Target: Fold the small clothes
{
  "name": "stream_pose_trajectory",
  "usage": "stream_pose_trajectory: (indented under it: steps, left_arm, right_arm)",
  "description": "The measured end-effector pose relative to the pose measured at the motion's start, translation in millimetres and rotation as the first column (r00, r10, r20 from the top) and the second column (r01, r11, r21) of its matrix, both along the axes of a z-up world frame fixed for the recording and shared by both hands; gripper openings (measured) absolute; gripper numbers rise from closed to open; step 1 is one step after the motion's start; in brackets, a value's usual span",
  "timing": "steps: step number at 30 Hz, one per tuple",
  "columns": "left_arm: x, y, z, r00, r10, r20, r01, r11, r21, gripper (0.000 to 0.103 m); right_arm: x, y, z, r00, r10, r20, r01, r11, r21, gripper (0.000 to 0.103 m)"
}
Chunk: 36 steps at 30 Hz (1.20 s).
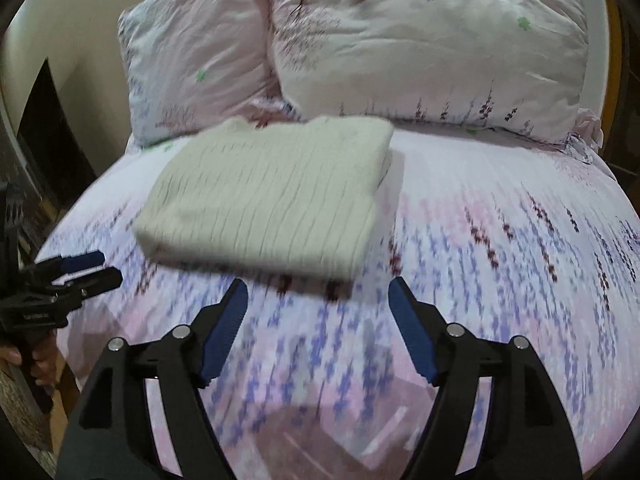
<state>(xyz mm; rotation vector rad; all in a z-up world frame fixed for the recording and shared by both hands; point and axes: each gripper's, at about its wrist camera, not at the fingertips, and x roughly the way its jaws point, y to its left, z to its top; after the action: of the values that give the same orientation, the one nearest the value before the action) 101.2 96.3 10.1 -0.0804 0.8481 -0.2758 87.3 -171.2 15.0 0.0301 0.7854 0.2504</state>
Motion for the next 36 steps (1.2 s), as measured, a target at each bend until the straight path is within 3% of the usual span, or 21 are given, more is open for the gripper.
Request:
stream_pose_trajectory:
  steps: [18, 21, 23, 26, 36]
  left_arm:
    - [-27, -30, -17, 0.997, 0.011, -0.074, 0.001, 0.987, 0.16, 0.101]
    - [-31, -32, -19, 0.997, 0.022, -0.076, -0.007, 0.982, 0.191, 0.102]
    - [-31, -34, -21, 0.997, 0.03, -0.077, -0.013, 0.977, 0.214, 0.102]
    - [-31, -34, -21, 0.997, 0.032, -0.075, -0.015, 0.976, 0.216, 0.102]
    - [-30, -34, -21, 0.996, 0.047, -0.076, -0.03, 0.976, 0.216, 0.102]
  right_arm:
    - [-34, 13, -32, 0.991, -0.016, -0.132, 0.0, 0.993, -0.119, 0.079]
    - [-37, 17, -33, 0.99, -0.007, -0.14, -0.015, 0.989, -0.149, 0.083]
    - [-38, 18, -35, 0.99, -0.011, -0.138, -0.012, 0.986, -0.166, 0.092]
    - [-35, 14, -38, 0.987, -0.032, -0.155, 0.007, 0.988, -0.157, 0.101]
    - [-37, 13, -39, 0.99, -0.027, -0.142, 0.005, 0.987, -0.159, 0.101]
